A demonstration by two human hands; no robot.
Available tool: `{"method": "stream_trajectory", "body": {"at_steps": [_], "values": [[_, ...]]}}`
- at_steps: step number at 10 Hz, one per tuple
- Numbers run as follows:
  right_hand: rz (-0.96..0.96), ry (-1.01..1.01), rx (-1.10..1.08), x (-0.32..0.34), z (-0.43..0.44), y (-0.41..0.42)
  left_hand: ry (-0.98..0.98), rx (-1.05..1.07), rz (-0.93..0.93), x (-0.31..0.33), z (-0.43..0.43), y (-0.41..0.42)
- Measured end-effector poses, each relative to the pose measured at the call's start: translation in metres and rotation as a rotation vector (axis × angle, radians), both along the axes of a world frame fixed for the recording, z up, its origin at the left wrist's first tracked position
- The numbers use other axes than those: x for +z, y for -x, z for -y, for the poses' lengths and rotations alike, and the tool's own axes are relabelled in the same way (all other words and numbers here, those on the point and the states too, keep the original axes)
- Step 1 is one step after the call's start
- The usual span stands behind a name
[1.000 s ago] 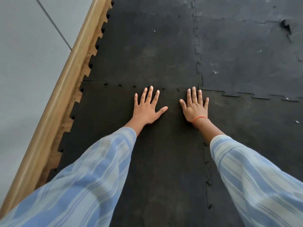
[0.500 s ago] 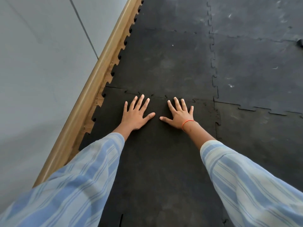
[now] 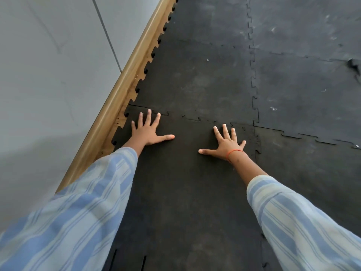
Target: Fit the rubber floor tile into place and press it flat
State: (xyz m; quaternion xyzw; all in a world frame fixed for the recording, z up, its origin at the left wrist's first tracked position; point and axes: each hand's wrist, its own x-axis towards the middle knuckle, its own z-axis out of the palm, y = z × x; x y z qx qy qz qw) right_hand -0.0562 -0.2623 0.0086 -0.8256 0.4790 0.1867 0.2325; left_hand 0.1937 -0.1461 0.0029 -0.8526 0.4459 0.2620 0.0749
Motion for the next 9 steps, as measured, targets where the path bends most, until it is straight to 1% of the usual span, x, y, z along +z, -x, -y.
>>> {"method": "stream_trajectory", "body": {"at_steps": [1, 3, 5, 6, 7, 8, 9], "values": [[0.007, 0.018, -0.034, -0.003, 0.007, 0.014, -0.029, 0.01, -0.002, -0.002, -0.004, -0.011], [0.006, 0.004, -0.041, -0.007, 0.014, 0.008, -0.074, 0.001, -0.001, -0.007, 0.0, -0.014], [0.007, -0.031, -0.029, 0.0, 0.018, 0.017, -0.134, 0.029, -0.042, 0.009, 0.005, -0.011], [-0.006, -0.002, -0.132, 0.0, 0.011, 0.041, -0.136, 0.043, -0.048, 0.011, 0.002, 0.01], [-0.011, 0.012, -0.196, -0.004, -0.001, 0.05, -0.154, 0.005, -0.043, -0.003, -0.018, 0.058], [-0.098, -0.084, -0.213, 0.011, 0.006, 0.04, -0.18, 0.02, -0.046, 0.006, -0.022, 0.084], [-0.211, -0.213, -0.183, 0.034, 0.012, 0.036, -0.313, 0.035, -0.158, 0.031, -0.01, 0.086]]}}
